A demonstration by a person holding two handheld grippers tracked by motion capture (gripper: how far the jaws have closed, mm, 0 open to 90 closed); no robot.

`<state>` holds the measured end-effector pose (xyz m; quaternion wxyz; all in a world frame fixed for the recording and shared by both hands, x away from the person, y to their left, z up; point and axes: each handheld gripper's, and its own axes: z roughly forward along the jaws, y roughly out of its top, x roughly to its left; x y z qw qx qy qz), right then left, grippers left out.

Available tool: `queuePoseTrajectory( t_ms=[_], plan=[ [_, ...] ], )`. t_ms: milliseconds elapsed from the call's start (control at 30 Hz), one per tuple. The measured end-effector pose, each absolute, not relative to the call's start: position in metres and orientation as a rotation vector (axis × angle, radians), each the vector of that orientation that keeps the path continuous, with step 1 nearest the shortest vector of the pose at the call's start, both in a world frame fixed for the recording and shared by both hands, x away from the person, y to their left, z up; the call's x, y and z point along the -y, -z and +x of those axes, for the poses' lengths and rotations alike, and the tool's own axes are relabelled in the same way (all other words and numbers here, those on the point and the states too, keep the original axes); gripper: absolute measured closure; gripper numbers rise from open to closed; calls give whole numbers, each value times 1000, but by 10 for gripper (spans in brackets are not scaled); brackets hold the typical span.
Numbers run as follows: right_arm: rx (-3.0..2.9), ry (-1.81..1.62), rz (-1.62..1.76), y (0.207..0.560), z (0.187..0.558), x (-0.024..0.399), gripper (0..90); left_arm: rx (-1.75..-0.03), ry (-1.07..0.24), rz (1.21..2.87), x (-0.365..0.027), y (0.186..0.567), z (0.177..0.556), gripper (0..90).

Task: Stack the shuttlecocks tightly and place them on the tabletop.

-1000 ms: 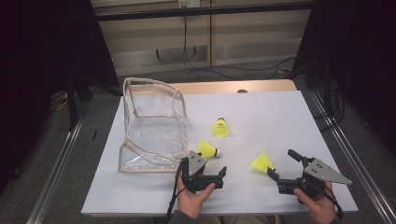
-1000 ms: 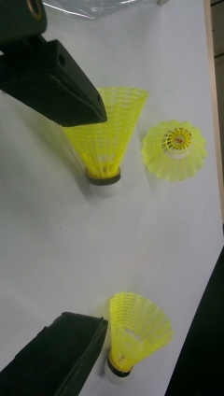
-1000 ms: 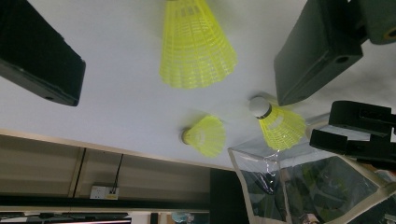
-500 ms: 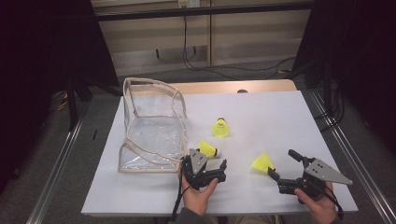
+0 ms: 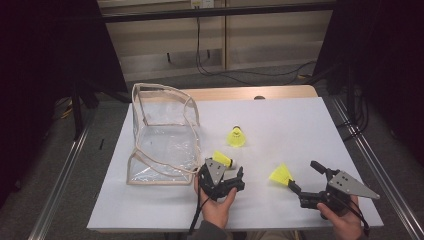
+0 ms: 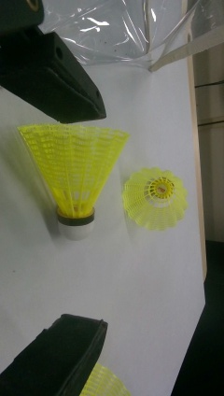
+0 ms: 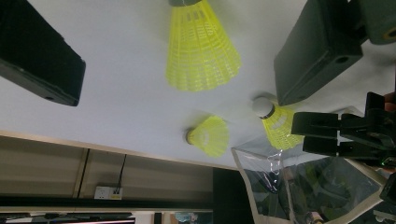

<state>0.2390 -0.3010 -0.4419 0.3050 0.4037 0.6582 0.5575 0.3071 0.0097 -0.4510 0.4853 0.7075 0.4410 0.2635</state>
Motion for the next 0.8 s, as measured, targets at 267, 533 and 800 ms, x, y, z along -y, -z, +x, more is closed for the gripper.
queuePoseTrajectory(
  t_ms=[267,533,800],
  plan=[
    [-1745,-1475,1078,442,238,301,17,-1089,-625,1726,-8,452,309,28],
    [-1746,-1480,1082,442,239,300,17,-1091,-585,1748,-7,453,311,45],
    [-1748,-1479,1082,442,238,301,18,-1079,-556,1737,-4,452,311,190]
  ],
)
